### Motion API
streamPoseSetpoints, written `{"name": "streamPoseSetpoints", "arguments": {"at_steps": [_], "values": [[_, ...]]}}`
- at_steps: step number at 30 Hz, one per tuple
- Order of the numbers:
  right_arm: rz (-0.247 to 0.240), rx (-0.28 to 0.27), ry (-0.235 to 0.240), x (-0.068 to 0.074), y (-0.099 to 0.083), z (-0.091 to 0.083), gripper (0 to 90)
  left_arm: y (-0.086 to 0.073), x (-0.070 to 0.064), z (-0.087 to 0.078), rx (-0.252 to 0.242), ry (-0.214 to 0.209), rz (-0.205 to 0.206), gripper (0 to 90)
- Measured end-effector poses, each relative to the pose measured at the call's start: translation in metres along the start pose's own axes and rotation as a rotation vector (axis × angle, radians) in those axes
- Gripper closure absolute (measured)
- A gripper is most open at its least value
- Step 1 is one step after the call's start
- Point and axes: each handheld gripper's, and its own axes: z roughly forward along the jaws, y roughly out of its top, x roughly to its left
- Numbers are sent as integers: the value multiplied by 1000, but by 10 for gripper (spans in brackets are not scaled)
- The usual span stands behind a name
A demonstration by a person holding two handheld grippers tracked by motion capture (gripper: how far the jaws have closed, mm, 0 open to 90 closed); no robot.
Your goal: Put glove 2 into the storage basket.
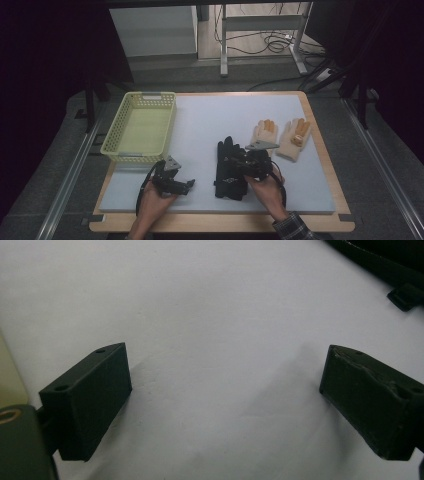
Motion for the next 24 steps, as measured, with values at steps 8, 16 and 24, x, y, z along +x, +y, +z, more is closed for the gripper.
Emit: {"name": "streamPoseSetpoints", "arguments": {"at_steps": [8,16,24], "values": [[-53,82,-4,-13,-25,-26,723,0,0,0,0,0,0,65],[-32,135,106,-2,-47,-21,730,0,0,0,0,0,0,65],[-77,139,116,9,-47,-12,690,0,0,0,-1,0,1,65]]}}
